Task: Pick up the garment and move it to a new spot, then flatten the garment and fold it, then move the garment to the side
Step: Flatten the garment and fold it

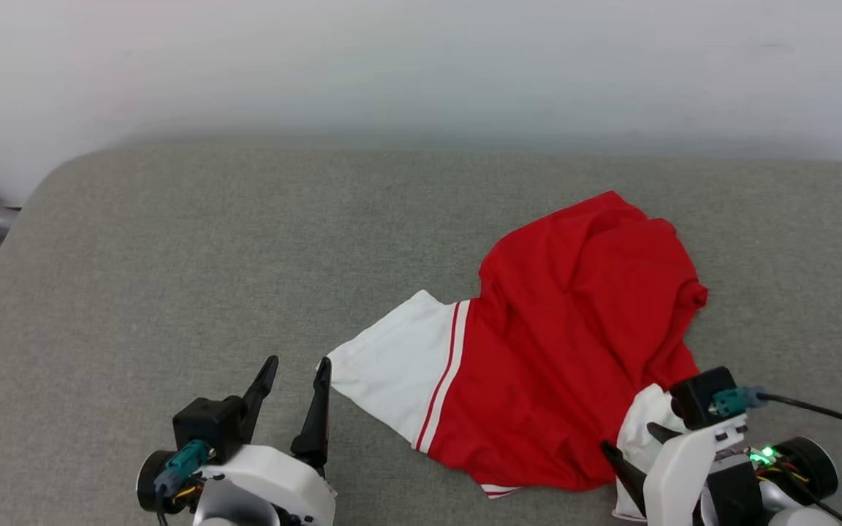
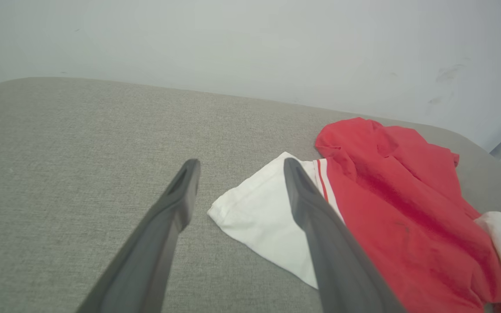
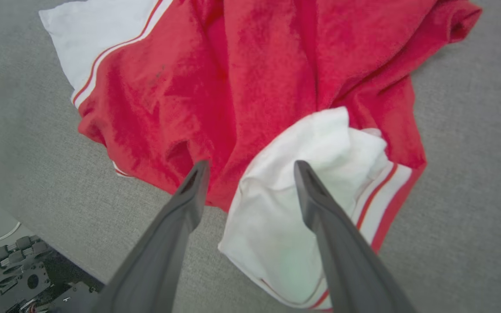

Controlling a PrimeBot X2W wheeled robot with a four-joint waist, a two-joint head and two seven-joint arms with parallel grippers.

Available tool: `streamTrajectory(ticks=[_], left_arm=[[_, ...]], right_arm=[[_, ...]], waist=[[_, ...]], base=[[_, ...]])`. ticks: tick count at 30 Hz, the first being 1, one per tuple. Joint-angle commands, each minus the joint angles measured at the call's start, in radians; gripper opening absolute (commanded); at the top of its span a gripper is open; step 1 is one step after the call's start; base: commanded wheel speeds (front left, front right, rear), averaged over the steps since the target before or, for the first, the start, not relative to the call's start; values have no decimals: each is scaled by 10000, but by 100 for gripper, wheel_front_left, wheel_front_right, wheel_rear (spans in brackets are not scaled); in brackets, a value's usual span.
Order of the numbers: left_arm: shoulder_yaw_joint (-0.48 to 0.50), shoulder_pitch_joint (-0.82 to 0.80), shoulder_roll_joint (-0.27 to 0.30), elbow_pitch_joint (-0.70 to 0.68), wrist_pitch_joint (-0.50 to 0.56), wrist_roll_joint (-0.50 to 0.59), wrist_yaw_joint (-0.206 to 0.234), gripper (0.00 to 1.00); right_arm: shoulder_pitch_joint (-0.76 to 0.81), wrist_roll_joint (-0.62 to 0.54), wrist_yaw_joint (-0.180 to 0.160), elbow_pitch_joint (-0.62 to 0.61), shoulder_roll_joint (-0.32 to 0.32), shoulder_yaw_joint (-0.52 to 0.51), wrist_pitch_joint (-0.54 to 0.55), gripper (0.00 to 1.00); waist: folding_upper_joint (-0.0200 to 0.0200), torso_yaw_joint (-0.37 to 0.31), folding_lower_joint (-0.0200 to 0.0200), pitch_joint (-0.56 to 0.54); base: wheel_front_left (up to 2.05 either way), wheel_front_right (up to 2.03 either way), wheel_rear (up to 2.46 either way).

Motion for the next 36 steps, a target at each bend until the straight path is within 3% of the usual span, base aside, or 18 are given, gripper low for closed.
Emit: streamTrajectory(ticks=[1, 6, 7, 9, 17, 22, 30, 35, 36], left_arm=[[-1, -159, -60, 44, -77, -21, -43, 100], [-20, -362, -123, 158, -187, -18, -87, 100], [-7, -386, -118, 186, -209, -16, -100, 100], [17, -404, -135, 254, -281, -16, -100, 100], [111, -288, -72, 371, -378, -5, -5, 100], [103, -220, -1, 278, -320, 7, 76, 100], [103, -309, 117, 166, -249, -52, 72, 100], [95, -346, 134, 160, -207, -81, 110, 100], [91, -353, 140, 165, -207, -87, 116, 100]], right_arm=[[-207, 37, -4, 48, -106, 82, 280, 100], [-377, 53, -4, 243, -215, 68, 931, 100], [-396, 80, -4, 242, -185, 30, 997, 53], [-348, 119, -4, 201, -180, -46, 1111, 0], [12, -34, -4, -508, 33, -928, 648, 0], [352, -285, -5, -728, 277, -2031, 103, 0], [908, -471, -7, 133, 873, -4299, -730, 0], [1021, -588, -5, 1057, 1034, -5033, -1116, 0], [1010, -629, -5, 1279, 1061, -5199, -1241, 5]], waist=[[0, 158, 0, 160], [0, 375, 0, 435], [0, 394, 0, 471], [0, 411, 0, 509], [0, 131, 0, 356], [0, -175, 0, 240], [0, -425, 0, 411], [0, -442, 0, 492], [0, -435, 0, 505]], base=[[0, 0, 0], [0, 0, 0], [0, 0, 0], [0, 0, 0], [0, 0, 0], [0, 0, 0], [0, 0, 0], [0, 0, 0], [0, 0, 0]])
